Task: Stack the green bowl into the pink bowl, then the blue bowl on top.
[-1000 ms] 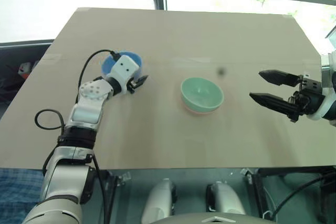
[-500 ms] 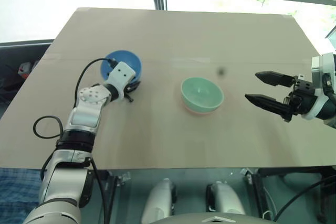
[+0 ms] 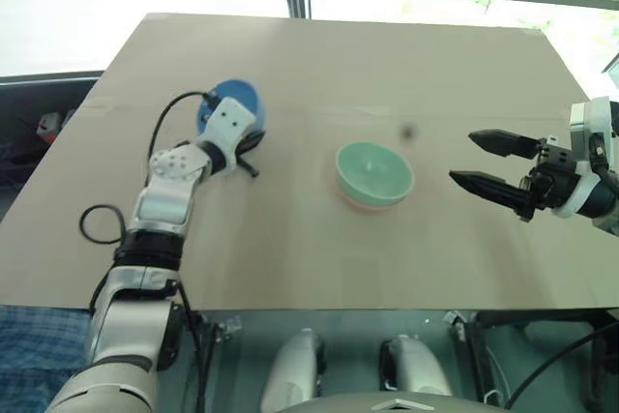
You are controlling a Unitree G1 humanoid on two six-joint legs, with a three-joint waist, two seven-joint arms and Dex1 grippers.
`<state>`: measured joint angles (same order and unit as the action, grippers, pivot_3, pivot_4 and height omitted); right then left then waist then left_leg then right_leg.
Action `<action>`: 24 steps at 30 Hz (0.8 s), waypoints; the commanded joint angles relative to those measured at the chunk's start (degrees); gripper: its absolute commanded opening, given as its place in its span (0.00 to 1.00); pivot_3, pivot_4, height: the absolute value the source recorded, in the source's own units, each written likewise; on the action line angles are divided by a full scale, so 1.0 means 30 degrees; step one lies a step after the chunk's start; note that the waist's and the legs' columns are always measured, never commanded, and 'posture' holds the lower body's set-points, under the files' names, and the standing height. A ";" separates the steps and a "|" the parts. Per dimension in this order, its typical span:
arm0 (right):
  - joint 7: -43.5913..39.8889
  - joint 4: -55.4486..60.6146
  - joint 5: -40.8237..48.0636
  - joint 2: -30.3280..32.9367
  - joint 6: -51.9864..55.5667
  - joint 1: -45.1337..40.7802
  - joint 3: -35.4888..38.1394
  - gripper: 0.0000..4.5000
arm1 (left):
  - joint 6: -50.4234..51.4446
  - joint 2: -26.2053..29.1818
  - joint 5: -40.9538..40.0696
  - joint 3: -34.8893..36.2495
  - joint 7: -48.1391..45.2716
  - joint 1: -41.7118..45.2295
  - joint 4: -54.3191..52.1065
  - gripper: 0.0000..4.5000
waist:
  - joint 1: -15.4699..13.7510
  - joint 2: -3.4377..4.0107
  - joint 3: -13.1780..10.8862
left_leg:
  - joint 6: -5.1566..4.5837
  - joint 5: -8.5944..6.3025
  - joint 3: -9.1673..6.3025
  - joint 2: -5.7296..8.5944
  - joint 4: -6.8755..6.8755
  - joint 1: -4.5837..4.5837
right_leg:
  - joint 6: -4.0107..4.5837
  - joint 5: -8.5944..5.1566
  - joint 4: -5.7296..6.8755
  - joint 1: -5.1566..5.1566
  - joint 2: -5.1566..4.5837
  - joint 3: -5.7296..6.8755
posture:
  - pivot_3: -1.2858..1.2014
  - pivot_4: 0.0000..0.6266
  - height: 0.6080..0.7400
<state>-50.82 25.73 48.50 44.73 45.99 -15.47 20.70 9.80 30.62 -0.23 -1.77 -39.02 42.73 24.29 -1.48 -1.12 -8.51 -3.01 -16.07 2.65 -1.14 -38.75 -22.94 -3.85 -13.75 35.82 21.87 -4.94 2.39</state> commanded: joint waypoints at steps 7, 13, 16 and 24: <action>-0.0102 0.0177 0.0412 0.0737 -0.0291 -0.0693 -0.0008 1.00 | -0.1137 -0.3778 -0.0539 -0.4609 -0.7361 0.4941 -0.0033 0.01 | 0.0036 -0.0002 -0.0003 | -0.0052 -0.0030 0.0017 0.0075 -0.0037 -0.0029 | -0.0004 -0.0002 -0.0009 0.0002 0.0002 -0.0011 | 0.52 0.24 1.00; 0.0234 0.0700 0.0714 0.1045 -0.0320 -0.0001 0.0506 1.00 | -0.2109 -0.2832 0.0048 -0.6980 -1.0986 0.4455 -0.2463 0.01 | 0.0325 0.0011 -0.0009 | -0.0054 -0.0032 0.0041 0.0032 0.0005 -0.0014 | -0.0017 -0.0012 -0.0009 0.0028 0.0024 -0.0032 | 0.52 0.24 1.00; 0.0441 0.0976 0.0836 0.1050 -0.0343 0.0381 0.0645 1.00 | -0.1822 -0.2234 0.0130 -0.7384 -1.1842 0.4327 -0.3660 0.01 | 0.0220 0.0010 -0.0009 | -0.0049 -0.0029 0.0038 0.0013 -0.0008 -0.0001 | -0.0015 -0.0013 -0.0006 0.0024 0.0022 -0.0041 | 0.52 0.24 1.00; 0.0497 0.0801 0.0573 0.0841 -0.0695 0.0438 -0.0015 1.00 | -0.0664 -0.2080 -0.0822 -0.7052 -1.2448 0.3754 -0.5709 0.20 | 0.0142 0.0010 -0.0009 | -0.0119 -0.0070 0.0035 -0.0003 -0.0155 -0.0026 | -0.0016 -0.0012 -0.0007 -0.0007 -0.0009 -0.0068 | 0.52 0.24 1.00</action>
<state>-49.30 27.31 50.18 46.96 45.48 -13.77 20.58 7.48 25.59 -0.75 -24.63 -77.41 53.87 9.89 -1.05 -1.09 -8.54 -3.38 -16.28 2.75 -1.15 -39.21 -23.01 -3.90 -13.79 35.80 21.85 -4.96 2.17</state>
